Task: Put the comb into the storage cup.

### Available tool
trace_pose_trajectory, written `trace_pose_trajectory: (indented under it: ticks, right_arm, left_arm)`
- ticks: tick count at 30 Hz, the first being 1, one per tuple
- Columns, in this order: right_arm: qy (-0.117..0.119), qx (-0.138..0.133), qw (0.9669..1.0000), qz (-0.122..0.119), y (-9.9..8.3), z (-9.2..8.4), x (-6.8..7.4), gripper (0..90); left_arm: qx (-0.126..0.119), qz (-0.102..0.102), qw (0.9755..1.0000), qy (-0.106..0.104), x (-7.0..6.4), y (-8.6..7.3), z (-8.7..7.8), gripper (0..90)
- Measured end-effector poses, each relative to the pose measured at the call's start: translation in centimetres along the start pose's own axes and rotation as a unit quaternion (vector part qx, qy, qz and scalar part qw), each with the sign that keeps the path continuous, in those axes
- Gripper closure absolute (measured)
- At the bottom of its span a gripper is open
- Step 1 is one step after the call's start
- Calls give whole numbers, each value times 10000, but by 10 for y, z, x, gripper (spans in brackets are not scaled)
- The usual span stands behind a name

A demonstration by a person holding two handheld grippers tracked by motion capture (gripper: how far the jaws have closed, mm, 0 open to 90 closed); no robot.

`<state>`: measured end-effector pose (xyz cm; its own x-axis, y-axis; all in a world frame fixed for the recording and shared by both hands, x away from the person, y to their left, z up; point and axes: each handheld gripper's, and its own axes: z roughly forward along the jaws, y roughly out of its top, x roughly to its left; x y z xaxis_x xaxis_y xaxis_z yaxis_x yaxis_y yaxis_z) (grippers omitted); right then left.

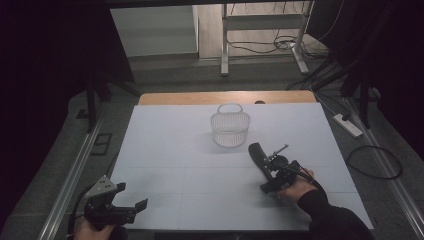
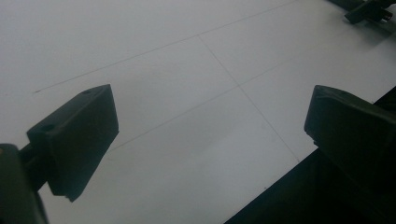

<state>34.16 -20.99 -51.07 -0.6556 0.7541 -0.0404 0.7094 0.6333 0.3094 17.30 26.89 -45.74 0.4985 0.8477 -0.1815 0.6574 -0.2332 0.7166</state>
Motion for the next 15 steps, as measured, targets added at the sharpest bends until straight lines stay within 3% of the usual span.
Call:
trace_pose_trajectory:
  ticks: [3,4,5,13,15]
  right_arm:
    - [-5,58,10000,48,2,-1,1,38]
    - [8,35,10000,41,2,-5,1,148]
    - [8,35,10000,41,2,-5,1,148]
    - [106,-2,9999,0,2,-15,-1,639]
    - [116,-14,9999,67,2,-16,-3,704]
  left_arm:
    - [-2,-3,10000,0,0,0,0,36]
    - [-1,-1,10000,-1,0,0,0,36]
    - [-1,-1,10000,-1,0,0,0,36]
    - [5,12,10000,3,0,0,0,36]
    - [7,16,10000,3,0,0,0,36]
